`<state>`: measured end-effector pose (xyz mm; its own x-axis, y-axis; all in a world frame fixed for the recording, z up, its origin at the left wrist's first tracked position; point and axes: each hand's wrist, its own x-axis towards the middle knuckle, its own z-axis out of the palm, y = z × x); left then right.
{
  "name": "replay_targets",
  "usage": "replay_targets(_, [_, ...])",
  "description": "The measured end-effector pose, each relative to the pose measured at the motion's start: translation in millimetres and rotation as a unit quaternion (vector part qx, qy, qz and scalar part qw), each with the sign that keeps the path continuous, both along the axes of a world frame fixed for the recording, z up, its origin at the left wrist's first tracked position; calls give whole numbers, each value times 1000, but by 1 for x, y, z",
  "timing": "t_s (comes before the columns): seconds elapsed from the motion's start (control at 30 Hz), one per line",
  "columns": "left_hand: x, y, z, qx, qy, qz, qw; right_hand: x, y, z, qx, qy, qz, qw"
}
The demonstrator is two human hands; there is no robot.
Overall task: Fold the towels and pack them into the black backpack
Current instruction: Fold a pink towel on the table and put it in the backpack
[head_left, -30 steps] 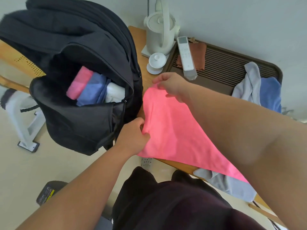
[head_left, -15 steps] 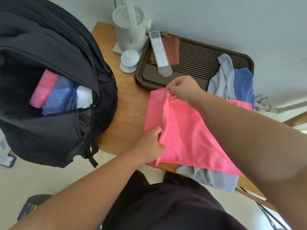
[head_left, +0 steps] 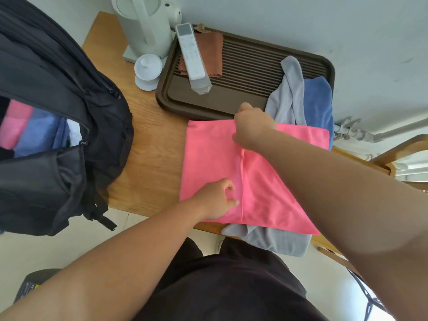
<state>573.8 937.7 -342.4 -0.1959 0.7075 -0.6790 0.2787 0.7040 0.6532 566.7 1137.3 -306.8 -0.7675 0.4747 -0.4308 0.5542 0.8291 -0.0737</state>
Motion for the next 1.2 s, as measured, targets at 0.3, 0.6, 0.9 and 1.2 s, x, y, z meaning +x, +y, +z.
replay_targets(0.3, [-42, -51, -21, -72, 235, 215, 945, 22, -55, -16, -64, 59, 125, 988])
replay_targets(0.6, [-35, -79, -33, -132, 206, 138, 960, -26, -88, -41, -54, -62, 138, 987])
replay_targets(0.9, [-45, -100, -24, -85, -57, 246, 964, -45, -115, -44, -18, -44, 55, 997])
replay_targets(1.2, [-96, -147, -9, -90, 59, 265, 958, -80, -152, -28, -67, 87, 6, 994])
